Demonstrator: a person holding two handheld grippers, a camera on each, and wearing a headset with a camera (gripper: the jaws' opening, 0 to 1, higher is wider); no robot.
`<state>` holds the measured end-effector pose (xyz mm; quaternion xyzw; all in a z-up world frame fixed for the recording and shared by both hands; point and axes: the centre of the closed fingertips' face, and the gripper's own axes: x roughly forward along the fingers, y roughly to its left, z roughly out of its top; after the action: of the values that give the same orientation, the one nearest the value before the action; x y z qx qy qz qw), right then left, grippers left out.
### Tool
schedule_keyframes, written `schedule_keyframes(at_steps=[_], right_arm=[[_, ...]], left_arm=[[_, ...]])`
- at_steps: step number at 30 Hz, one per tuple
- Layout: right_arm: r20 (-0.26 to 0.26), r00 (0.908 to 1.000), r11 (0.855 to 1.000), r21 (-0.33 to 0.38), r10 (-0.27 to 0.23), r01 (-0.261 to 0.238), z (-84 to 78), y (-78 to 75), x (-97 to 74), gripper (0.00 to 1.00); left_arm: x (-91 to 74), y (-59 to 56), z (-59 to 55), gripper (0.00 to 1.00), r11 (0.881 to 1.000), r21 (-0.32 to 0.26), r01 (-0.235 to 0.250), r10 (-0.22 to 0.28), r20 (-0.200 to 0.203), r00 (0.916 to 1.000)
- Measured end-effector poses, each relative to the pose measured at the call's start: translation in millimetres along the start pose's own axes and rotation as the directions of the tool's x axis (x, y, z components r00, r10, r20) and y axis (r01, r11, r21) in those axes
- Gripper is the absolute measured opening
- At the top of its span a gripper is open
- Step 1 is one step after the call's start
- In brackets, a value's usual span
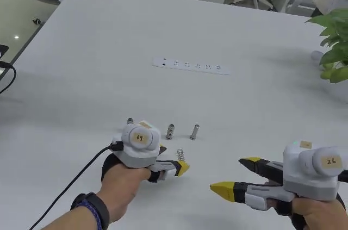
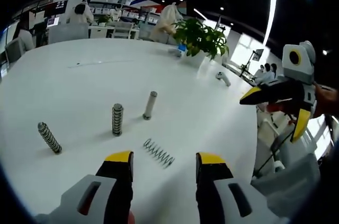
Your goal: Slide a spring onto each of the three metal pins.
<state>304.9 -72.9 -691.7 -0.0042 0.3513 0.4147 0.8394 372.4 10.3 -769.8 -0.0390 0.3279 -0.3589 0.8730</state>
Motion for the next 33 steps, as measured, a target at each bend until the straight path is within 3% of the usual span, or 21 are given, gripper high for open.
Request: schedule_keyframes(at_steps=[8, 21, 33], right_arm=[[-0.001, 1.0000, 1.000, 0.015, -0.006, 0.006, -2.8, -3.0, -1.3, 0.68], [-0.003, 0.9999, 0.999, 0.032, -0.015, 0.016, -5.1, -7.1, -5.2, 0.67], [-0.002, 1.0000, 1.000, 0.026, -0.009, 0.009, -2.9, -4.4, -2.2, 0.67]], left_arm=[[15.4, 2.5, -4.2, 0.39, 0.998, -0.050, -0.036, 0.036, 0.002, 0.9993], [29.6, 5.6, -13.0, 0.33, 0.994, -0.066, -0.083, 0.082, -0.015, 0.9965], [24.6, 14.0, -16.9, 0.24, 0.995, 0.006, -0.099, 0.099, -0.040, 0.9943]])
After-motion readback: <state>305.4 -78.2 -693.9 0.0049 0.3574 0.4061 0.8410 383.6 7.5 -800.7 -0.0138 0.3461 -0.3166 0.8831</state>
